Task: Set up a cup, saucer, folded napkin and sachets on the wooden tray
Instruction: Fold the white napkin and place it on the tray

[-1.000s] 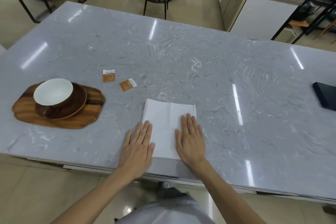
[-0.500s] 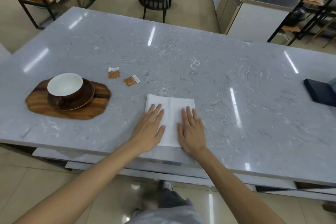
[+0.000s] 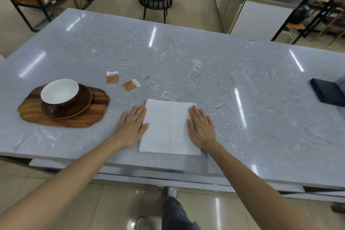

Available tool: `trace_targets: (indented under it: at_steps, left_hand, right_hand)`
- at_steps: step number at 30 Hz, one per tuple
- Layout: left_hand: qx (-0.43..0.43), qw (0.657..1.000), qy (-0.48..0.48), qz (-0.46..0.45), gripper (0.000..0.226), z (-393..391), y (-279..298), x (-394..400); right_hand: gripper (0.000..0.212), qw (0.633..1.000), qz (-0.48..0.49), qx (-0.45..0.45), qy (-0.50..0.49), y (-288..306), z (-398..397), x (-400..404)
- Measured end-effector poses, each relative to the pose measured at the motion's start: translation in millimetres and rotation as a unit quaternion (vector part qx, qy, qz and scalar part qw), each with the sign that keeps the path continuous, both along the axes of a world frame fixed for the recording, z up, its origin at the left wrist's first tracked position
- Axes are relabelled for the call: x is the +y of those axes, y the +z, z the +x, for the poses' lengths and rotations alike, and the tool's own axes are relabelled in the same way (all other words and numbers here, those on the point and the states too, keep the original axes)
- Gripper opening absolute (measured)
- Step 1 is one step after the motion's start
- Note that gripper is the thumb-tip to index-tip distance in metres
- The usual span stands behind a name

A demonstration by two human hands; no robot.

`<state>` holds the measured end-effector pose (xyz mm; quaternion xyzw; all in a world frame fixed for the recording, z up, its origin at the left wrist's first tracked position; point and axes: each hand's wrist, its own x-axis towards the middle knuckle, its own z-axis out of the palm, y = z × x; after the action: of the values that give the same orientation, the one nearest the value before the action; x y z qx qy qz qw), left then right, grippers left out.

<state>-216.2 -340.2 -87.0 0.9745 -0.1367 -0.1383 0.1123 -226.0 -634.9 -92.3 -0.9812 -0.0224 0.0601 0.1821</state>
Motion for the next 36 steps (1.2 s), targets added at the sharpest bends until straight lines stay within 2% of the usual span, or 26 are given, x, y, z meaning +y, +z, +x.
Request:
trace_targets:
  at_steps: [3, 6, 9, 11, 13, 16, 17, 20, 21, 23, 26, 28, 31, 36]
  left_hand:
    - [-0.027, 0.994, 0.008, -0.108, 0.064, 16.4, 12.8, 1.6]
    - [-0.062, 0.984, 0.036, -0.162, 0.053, 45.2, 26.0, -13.0]
    - [-0.006, 0.991, 0.02, -0.13, 0.053, 78.5, 29.2, -28.5]
    - [0.042, 0.994, 0.005, -0.101, 0.053, 99.3, 28.9, -31.6]
    - [0.1, 0.989, 0.011, -0.112, 0.05, 117.2, 30.4, -30.5]
    - [0.182, 0.98, 0.009, -0.074, 0.028, 134.3, 35.0, -29.1]
    - [0.194, 0.979, 0.0, -0.058, 0.02, 137.2, 36.2, -29.8]
    - [0.192, 0.98, -0.009, -0.05, 0.02, 136.2, 39.6, -32.8]
    - [0.179, 0.981, -0.006, -0.071, 0.02, 133.8, 40.7, -32.2]
    - [0.173, 0.97, 0.019, -0.169, 0.023, 125.9, 45.3, -28.0]
    - [0.209, 0.914, 0.082, -0.339, 0.018, 107.8, 61.4, -17.0]
    - [0.214, 0.89, 0.094, -0.392, 0.021, 96.5, 72.7, -7.8]
    - [0.216, 0.873, 0.069, -0.432, 0.024, 79.3, 92.3, 2.9]
    - [0.139, 0.868, 0.054, -0.473, 0.024, 55.8, 135.1, 13.5]
  right_hand:
    - [0.055, 0.995, 0.075, -0.029, -0.061, 13.5, 20.1, -5.7]
    - [0.065, 0.994, 0.095, 0.007, -0.059, 28.2, 52.0, -9.7]
    - [0.069, 0.994, 0.079, 0.071, -0.018, 31.8, 78.5, -17.5]
    - [0.064, 0.991, 0.074, 0.108, 0.002, 29.7, 91.2, -23.4]
    - [0.054, 0.986, 0.091, 0.138, 0.011, 27.8, 101.0, -28.9]
    - [0.041, 0.982, 0.097, 0.161, 0.023, 28.7, 112.2, -33.8]
    - [0.039, 0.981, 0.088, 0.169, 0.031, 30.6, 114.8, -34.1]
    - [0.023, 0.979, 0.054, 0.182, 0.069, 37.3, 118.9, -31.3]
    - [0.02, 0.979, 0.051, 0.181, 0.08, 40.1, 118.9, -30.6]
    - [0.019, 0.98, 0.076, 0.164, 0.085, 46.9, 115.9, -31.2]
    - [0.018, 0.957, 0.233, 0.172, 0.029, 63.6, 104.4, -35.6]
    - [0.021, 0.928, 0.316, 0.199, 0.012, 79.9, 93.6, -39.5]
    - [0.014, 0.931, 0.303, 0.195, 0.055, 106.6, 80.0, -45.3]
    - [0.005, 0.948, 0.267, 0.137, 0.104, 154.5, 66.6, -45.1]
